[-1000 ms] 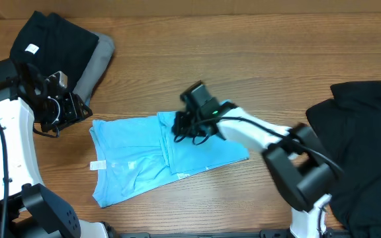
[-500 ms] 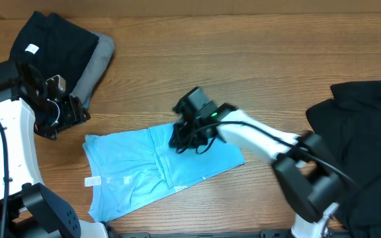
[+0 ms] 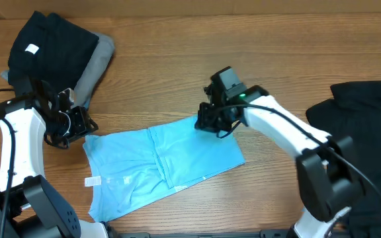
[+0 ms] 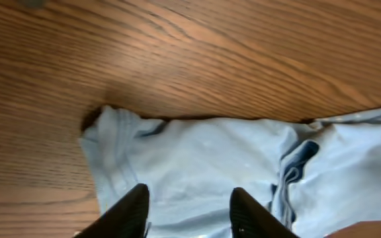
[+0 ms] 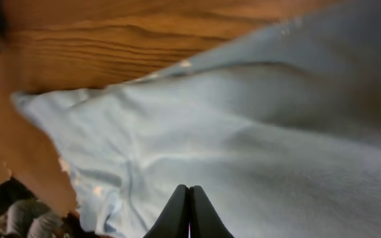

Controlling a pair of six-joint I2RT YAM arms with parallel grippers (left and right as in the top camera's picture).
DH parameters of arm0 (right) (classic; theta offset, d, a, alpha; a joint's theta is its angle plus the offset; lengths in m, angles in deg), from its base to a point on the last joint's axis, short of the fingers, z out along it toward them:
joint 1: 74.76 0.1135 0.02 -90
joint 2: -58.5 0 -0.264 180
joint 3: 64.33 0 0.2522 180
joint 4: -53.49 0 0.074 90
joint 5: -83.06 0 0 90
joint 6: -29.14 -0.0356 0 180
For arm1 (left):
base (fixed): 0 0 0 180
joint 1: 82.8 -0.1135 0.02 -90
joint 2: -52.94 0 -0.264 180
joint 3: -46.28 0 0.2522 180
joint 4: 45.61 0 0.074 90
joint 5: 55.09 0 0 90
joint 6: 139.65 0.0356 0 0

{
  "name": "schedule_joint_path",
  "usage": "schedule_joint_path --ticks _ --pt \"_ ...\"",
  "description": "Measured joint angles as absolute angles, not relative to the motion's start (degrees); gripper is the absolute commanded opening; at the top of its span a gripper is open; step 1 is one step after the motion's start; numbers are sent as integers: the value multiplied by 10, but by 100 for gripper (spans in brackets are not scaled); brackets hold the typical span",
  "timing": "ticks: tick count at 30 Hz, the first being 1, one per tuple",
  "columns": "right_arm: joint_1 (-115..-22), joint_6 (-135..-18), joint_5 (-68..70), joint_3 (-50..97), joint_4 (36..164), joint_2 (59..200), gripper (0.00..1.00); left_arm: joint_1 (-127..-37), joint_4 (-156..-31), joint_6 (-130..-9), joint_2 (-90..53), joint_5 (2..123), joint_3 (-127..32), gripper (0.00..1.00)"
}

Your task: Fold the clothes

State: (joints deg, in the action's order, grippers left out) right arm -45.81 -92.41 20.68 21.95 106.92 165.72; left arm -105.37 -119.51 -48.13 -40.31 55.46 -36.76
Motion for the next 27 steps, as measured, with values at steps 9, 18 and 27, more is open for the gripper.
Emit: schedule_joint_path --ticks 9,18,27 --pt "-441 -1083 184 215 1016 1748 4 -1054 -1195 -480 -403 572 -366 41" --pt "-555 -1134 180 215 946 1757 4 -1054 -1195 -479 -403 575 -365 51" --pt "-612 -1074 245 215 919 1764 25 -1035 -1186 -479 -403 577 -365 53"
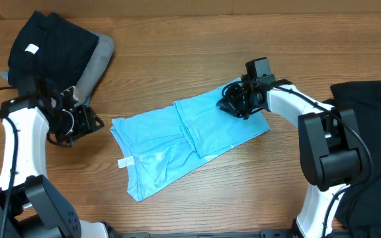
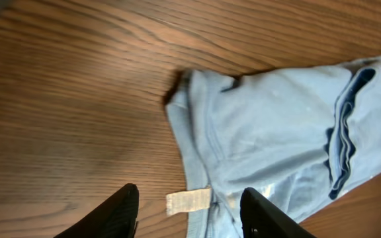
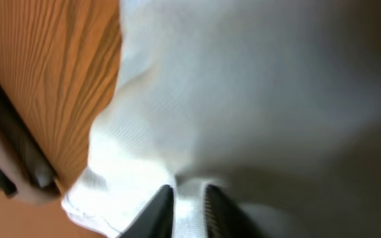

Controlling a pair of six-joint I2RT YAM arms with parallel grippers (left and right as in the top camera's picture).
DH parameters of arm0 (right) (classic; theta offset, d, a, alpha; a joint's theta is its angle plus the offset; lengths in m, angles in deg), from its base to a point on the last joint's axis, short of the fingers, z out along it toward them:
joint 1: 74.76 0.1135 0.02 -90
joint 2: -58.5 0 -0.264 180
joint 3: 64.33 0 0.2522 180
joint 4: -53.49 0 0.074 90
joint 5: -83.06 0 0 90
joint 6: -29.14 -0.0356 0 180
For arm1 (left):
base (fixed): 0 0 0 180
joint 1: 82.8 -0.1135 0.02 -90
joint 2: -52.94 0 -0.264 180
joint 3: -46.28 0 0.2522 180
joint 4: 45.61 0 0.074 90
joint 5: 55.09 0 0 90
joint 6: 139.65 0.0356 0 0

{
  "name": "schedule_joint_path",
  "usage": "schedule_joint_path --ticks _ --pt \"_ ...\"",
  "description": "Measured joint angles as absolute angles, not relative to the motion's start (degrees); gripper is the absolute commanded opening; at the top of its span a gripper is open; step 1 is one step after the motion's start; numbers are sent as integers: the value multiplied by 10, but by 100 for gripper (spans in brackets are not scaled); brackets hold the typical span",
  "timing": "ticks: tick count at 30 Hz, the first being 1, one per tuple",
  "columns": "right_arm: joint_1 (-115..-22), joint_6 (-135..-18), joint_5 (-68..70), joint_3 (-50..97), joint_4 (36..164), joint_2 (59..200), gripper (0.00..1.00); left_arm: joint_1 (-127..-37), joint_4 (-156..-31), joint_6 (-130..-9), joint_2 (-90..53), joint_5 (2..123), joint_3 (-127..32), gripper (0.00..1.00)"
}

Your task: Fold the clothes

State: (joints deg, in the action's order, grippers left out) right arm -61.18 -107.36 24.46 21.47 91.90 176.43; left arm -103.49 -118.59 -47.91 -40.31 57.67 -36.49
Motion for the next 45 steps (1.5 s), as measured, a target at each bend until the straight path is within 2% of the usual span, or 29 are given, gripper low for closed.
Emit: schedule_joint_path --ticks 6,13,19,26,34,41,42,43,45 --pt "-611 -1009 259 213 949 1719 30 -994 -1156 -480 -403 576 -338 51" --pt "-600 -931 264 214 1020 1571 31 -989 -1016 -499 -403 601 -227 20" --pt "-593 -904 267 214 1058 1549 30 -989 -857 -515 -403 675 -126 19" --pt "-592 -890 265 214 1083 1549 30 -990 -749 -551 -402 668 -46 17" --pt "-592 -885 265 214 1105 1549 30 -988 -679 -629 -405 624 -43 19" --pt "-592 -872 265 214 1139 1549 31 -1013 -714 -658 -421 575 -93 22" --pt "-592 -868 264 214 1145 1549 32 -1020 -732 -658 -423 569 -107 24" --pt "-592 -862 264 214 1151 1549 33 -1028 -754 -658 -425 565 -125 37" --pt "-593 -848 263 214 1163 1549 34 -1046 -805 -649 -427 561 -172 47"
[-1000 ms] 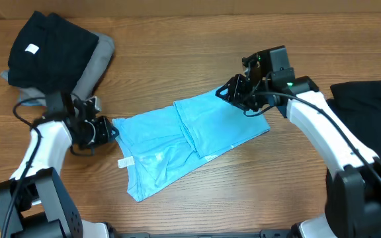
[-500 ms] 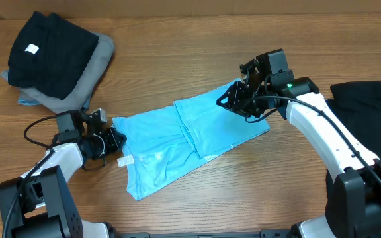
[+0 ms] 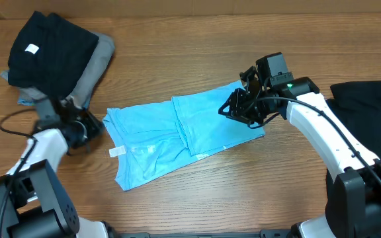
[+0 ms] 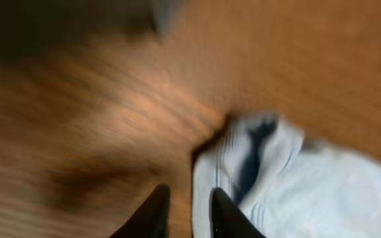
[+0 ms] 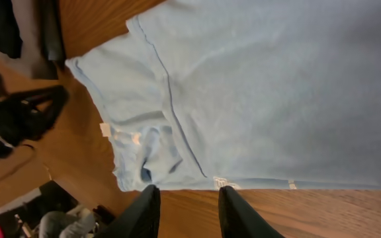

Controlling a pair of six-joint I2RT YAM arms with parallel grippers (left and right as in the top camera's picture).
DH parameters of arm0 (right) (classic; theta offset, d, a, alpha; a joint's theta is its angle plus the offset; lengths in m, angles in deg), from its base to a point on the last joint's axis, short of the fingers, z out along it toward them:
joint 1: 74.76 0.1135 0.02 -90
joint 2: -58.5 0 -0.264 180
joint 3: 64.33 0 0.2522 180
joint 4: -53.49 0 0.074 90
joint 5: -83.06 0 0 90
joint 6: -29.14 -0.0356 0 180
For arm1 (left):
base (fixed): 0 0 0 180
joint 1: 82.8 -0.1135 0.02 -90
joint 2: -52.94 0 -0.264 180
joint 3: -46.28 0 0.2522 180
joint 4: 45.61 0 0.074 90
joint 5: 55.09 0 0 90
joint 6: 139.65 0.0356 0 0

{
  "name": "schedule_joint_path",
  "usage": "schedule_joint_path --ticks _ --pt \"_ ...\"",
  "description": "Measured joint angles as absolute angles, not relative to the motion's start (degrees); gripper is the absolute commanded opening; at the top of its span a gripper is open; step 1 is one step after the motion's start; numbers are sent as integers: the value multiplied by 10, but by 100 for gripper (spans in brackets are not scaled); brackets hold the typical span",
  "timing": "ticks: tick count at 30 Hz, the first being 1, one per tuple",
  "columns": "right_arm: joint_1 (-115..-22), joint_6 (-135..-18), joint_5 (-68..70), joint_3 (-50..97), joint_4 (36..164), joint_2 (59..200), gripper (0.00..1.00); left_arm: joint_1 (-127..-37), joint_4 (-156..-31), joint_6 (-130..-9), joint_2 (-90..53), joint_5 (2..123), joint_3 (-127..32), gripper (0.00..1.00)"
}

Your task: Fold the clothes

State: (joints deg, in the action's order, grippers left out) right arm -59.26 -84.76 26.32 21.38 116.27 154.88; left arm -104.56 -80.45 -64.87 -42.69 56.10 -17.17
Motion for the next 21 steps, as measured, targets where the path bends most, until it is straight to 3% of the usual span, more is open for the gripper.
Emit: schedule_joint_path --ticks 4,9,21 --pt "-590 -809 261 214 1182 1549 38 -1066 -922 -621 -427 568 -250 63" --pt "-561 -776 232 214 1192 1549 31 -1069 -1049 -575 -428 576 -268 66" --pt "-534 -792 171 214 1182 1653 32 -1064 -993 -481 -427 630 -155 73"
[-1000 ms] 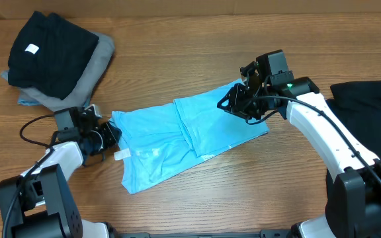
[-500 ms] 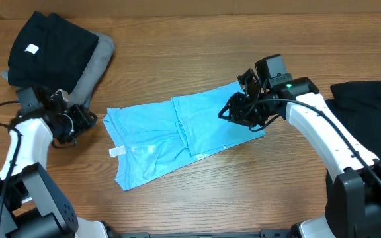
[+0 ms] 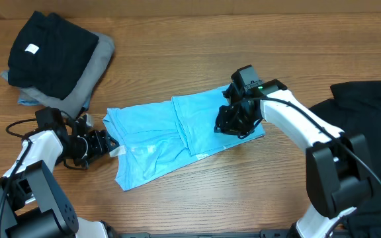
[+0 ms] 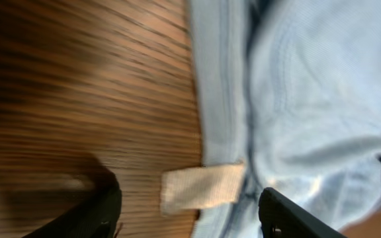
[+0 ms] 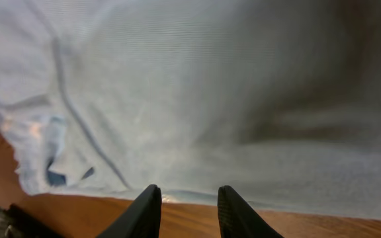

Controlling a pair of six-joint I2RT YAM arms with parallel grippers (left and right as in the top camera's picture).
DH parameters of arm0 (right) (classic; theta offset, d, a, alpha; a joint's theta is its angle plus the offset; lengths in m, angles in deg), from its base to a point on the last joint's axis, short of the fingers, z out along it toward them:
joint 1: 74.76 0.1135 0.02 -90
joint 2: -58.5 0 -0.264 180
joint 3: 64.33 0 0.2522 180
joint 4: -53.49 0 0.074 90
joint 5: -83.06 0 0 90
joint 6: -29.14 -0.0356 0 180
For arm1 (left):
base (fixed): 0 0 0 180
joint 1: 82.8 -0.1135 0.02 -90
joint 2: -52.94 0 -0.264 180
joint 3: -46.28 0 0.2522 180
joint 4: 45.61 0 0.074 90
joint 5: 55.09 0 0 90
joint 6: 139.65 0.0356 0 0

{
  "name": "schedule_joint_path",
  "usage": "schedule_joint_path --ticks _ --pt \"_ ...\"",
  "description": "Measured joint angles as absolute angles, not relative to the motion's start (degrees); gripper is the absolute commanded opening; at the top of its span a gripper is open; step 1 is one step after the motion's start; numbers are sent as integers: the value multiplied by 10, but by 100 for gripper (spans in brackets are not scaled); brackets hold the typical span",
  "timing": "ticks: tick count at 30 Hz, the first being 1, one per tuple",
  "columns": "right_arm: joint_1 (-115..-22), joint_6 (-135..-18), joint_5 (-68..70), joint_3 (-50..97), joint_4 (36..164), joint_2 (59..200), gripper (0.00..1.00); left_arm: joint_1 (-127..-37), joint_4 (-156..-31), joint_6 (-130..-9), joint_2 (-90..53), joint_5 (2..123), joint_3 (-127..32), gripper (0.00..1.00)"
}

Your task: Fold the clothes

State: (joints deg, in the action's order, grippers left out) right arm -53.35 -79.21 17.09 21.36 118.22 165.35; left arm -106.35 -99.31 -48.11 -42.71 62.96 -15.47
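A light blue garment (image 3: 177, 132) lies spread on the wooden table (image 3: 177, 53), partly folded, with a white tag (image 3: 116, 152) at its left edge. My left gripper (image 3: 108, 142) sits low at that left edge, open; in the left wrist view the tag (image 4: 200, 187) and hem (image 4: 290, 99) lie between its fingers (image 4: 104, 208). My right gripper (image 3: 233, 125) hovers open over the garment's right end; the right wrist view shows the blue cloth (image 5: 210, 86) just beyond its fingertips (image 5: 147, 205).
A stack of folded dark and grey clothes (image 3: 55, 56) sits at the back left. A black garment pile (image 3: 366, 125) lies at the right edge of the table.
My left gripper moved right from beside the folded stack to the garment's left edge by the tag. My right gripper moved left and down closer over the garment's right end. The garment stayed put.
First my right gripper was shut on the garment's upper corner, the left one open at its left edge. Then the garment lay further right, right gripper at its right end. Later the right gripper was open above it, and now both are open at its ends.
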Motion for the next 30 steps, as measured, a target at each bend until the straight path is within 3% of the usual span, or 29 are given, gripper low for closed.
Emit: schedule_joint_path --ticks 7,13,16,21,30 --pt "-534 -823 140 214 1179 1679 28 -1033 -988 -440 -426 665 -148 80" --pt "-534 -832 133 214 1179 1698 30 -1023 -988 -430 -424 673 -148 95" --pt "-534 -833 132 214 1179 1699 35 -1023 -988 -430 -421 678 -148 95" --pt "-534 -834 132 214 1180 1699 34 -1023 -984 -430 -421 677 -144 91" --pt "-534 -831 131 214 1183 1699 43 -1023 -971 -430 -410 675 -131 94"
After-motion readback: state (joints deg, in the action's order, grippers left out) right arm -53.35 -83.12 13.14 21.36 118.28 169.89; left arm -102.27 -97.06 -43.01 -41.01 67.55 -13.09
